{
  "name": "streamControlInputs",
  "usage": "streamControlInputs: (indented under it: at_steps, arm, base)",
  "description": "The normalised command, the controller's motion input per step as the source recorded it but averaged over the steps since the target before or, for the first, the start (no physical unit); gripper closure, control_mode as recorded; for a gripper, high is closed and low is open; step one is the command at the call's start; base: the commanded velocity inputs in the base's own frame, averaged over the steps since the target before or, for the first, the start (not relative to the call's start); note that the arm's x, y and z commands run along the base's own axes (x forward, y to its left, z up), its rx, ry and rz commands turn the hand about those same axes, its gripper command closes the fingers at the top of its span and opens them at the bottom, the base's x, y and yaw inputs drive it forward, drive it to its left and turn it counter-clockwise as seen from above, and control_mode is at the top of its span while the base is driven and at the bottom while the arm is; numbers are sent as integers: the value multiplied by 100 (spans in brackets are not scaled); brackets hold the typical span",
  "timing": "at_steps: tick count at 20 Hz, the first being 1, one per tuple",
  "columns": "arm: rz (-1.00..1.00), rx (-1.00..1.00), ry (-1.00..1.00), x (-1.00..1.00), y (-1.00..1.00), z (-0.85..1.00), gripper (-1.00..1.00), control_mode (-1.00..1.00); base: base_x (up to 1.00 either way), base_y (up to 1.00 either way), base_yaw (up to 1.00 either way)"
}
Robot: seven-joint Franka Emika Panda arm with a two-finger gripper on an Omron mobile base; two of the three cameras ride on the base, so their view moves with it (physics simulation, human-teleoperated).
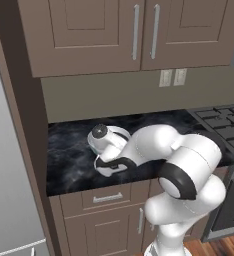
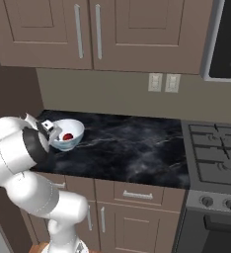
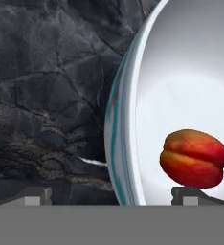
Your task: Pick the peach from the cabinet and place it in the bowl. Then pick the bowl and place it in the sink. Then turn on the sink facuet.
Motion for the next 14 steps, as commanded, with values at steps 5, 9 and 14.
streamControlInputs:
  at_steps: [5, 9, 14]
  arm:
    - [0, -1, 0, 19, 0, -14, -100, -100]
    - [0, -2, 0, 4, 0, -21, 100, -100]
    - [0, 0, 0, 0, -2, -14, 100, -100]
  base:
    - [0, 0, 0]
    - [0, 0, 0]
    - [0, 0, 0]
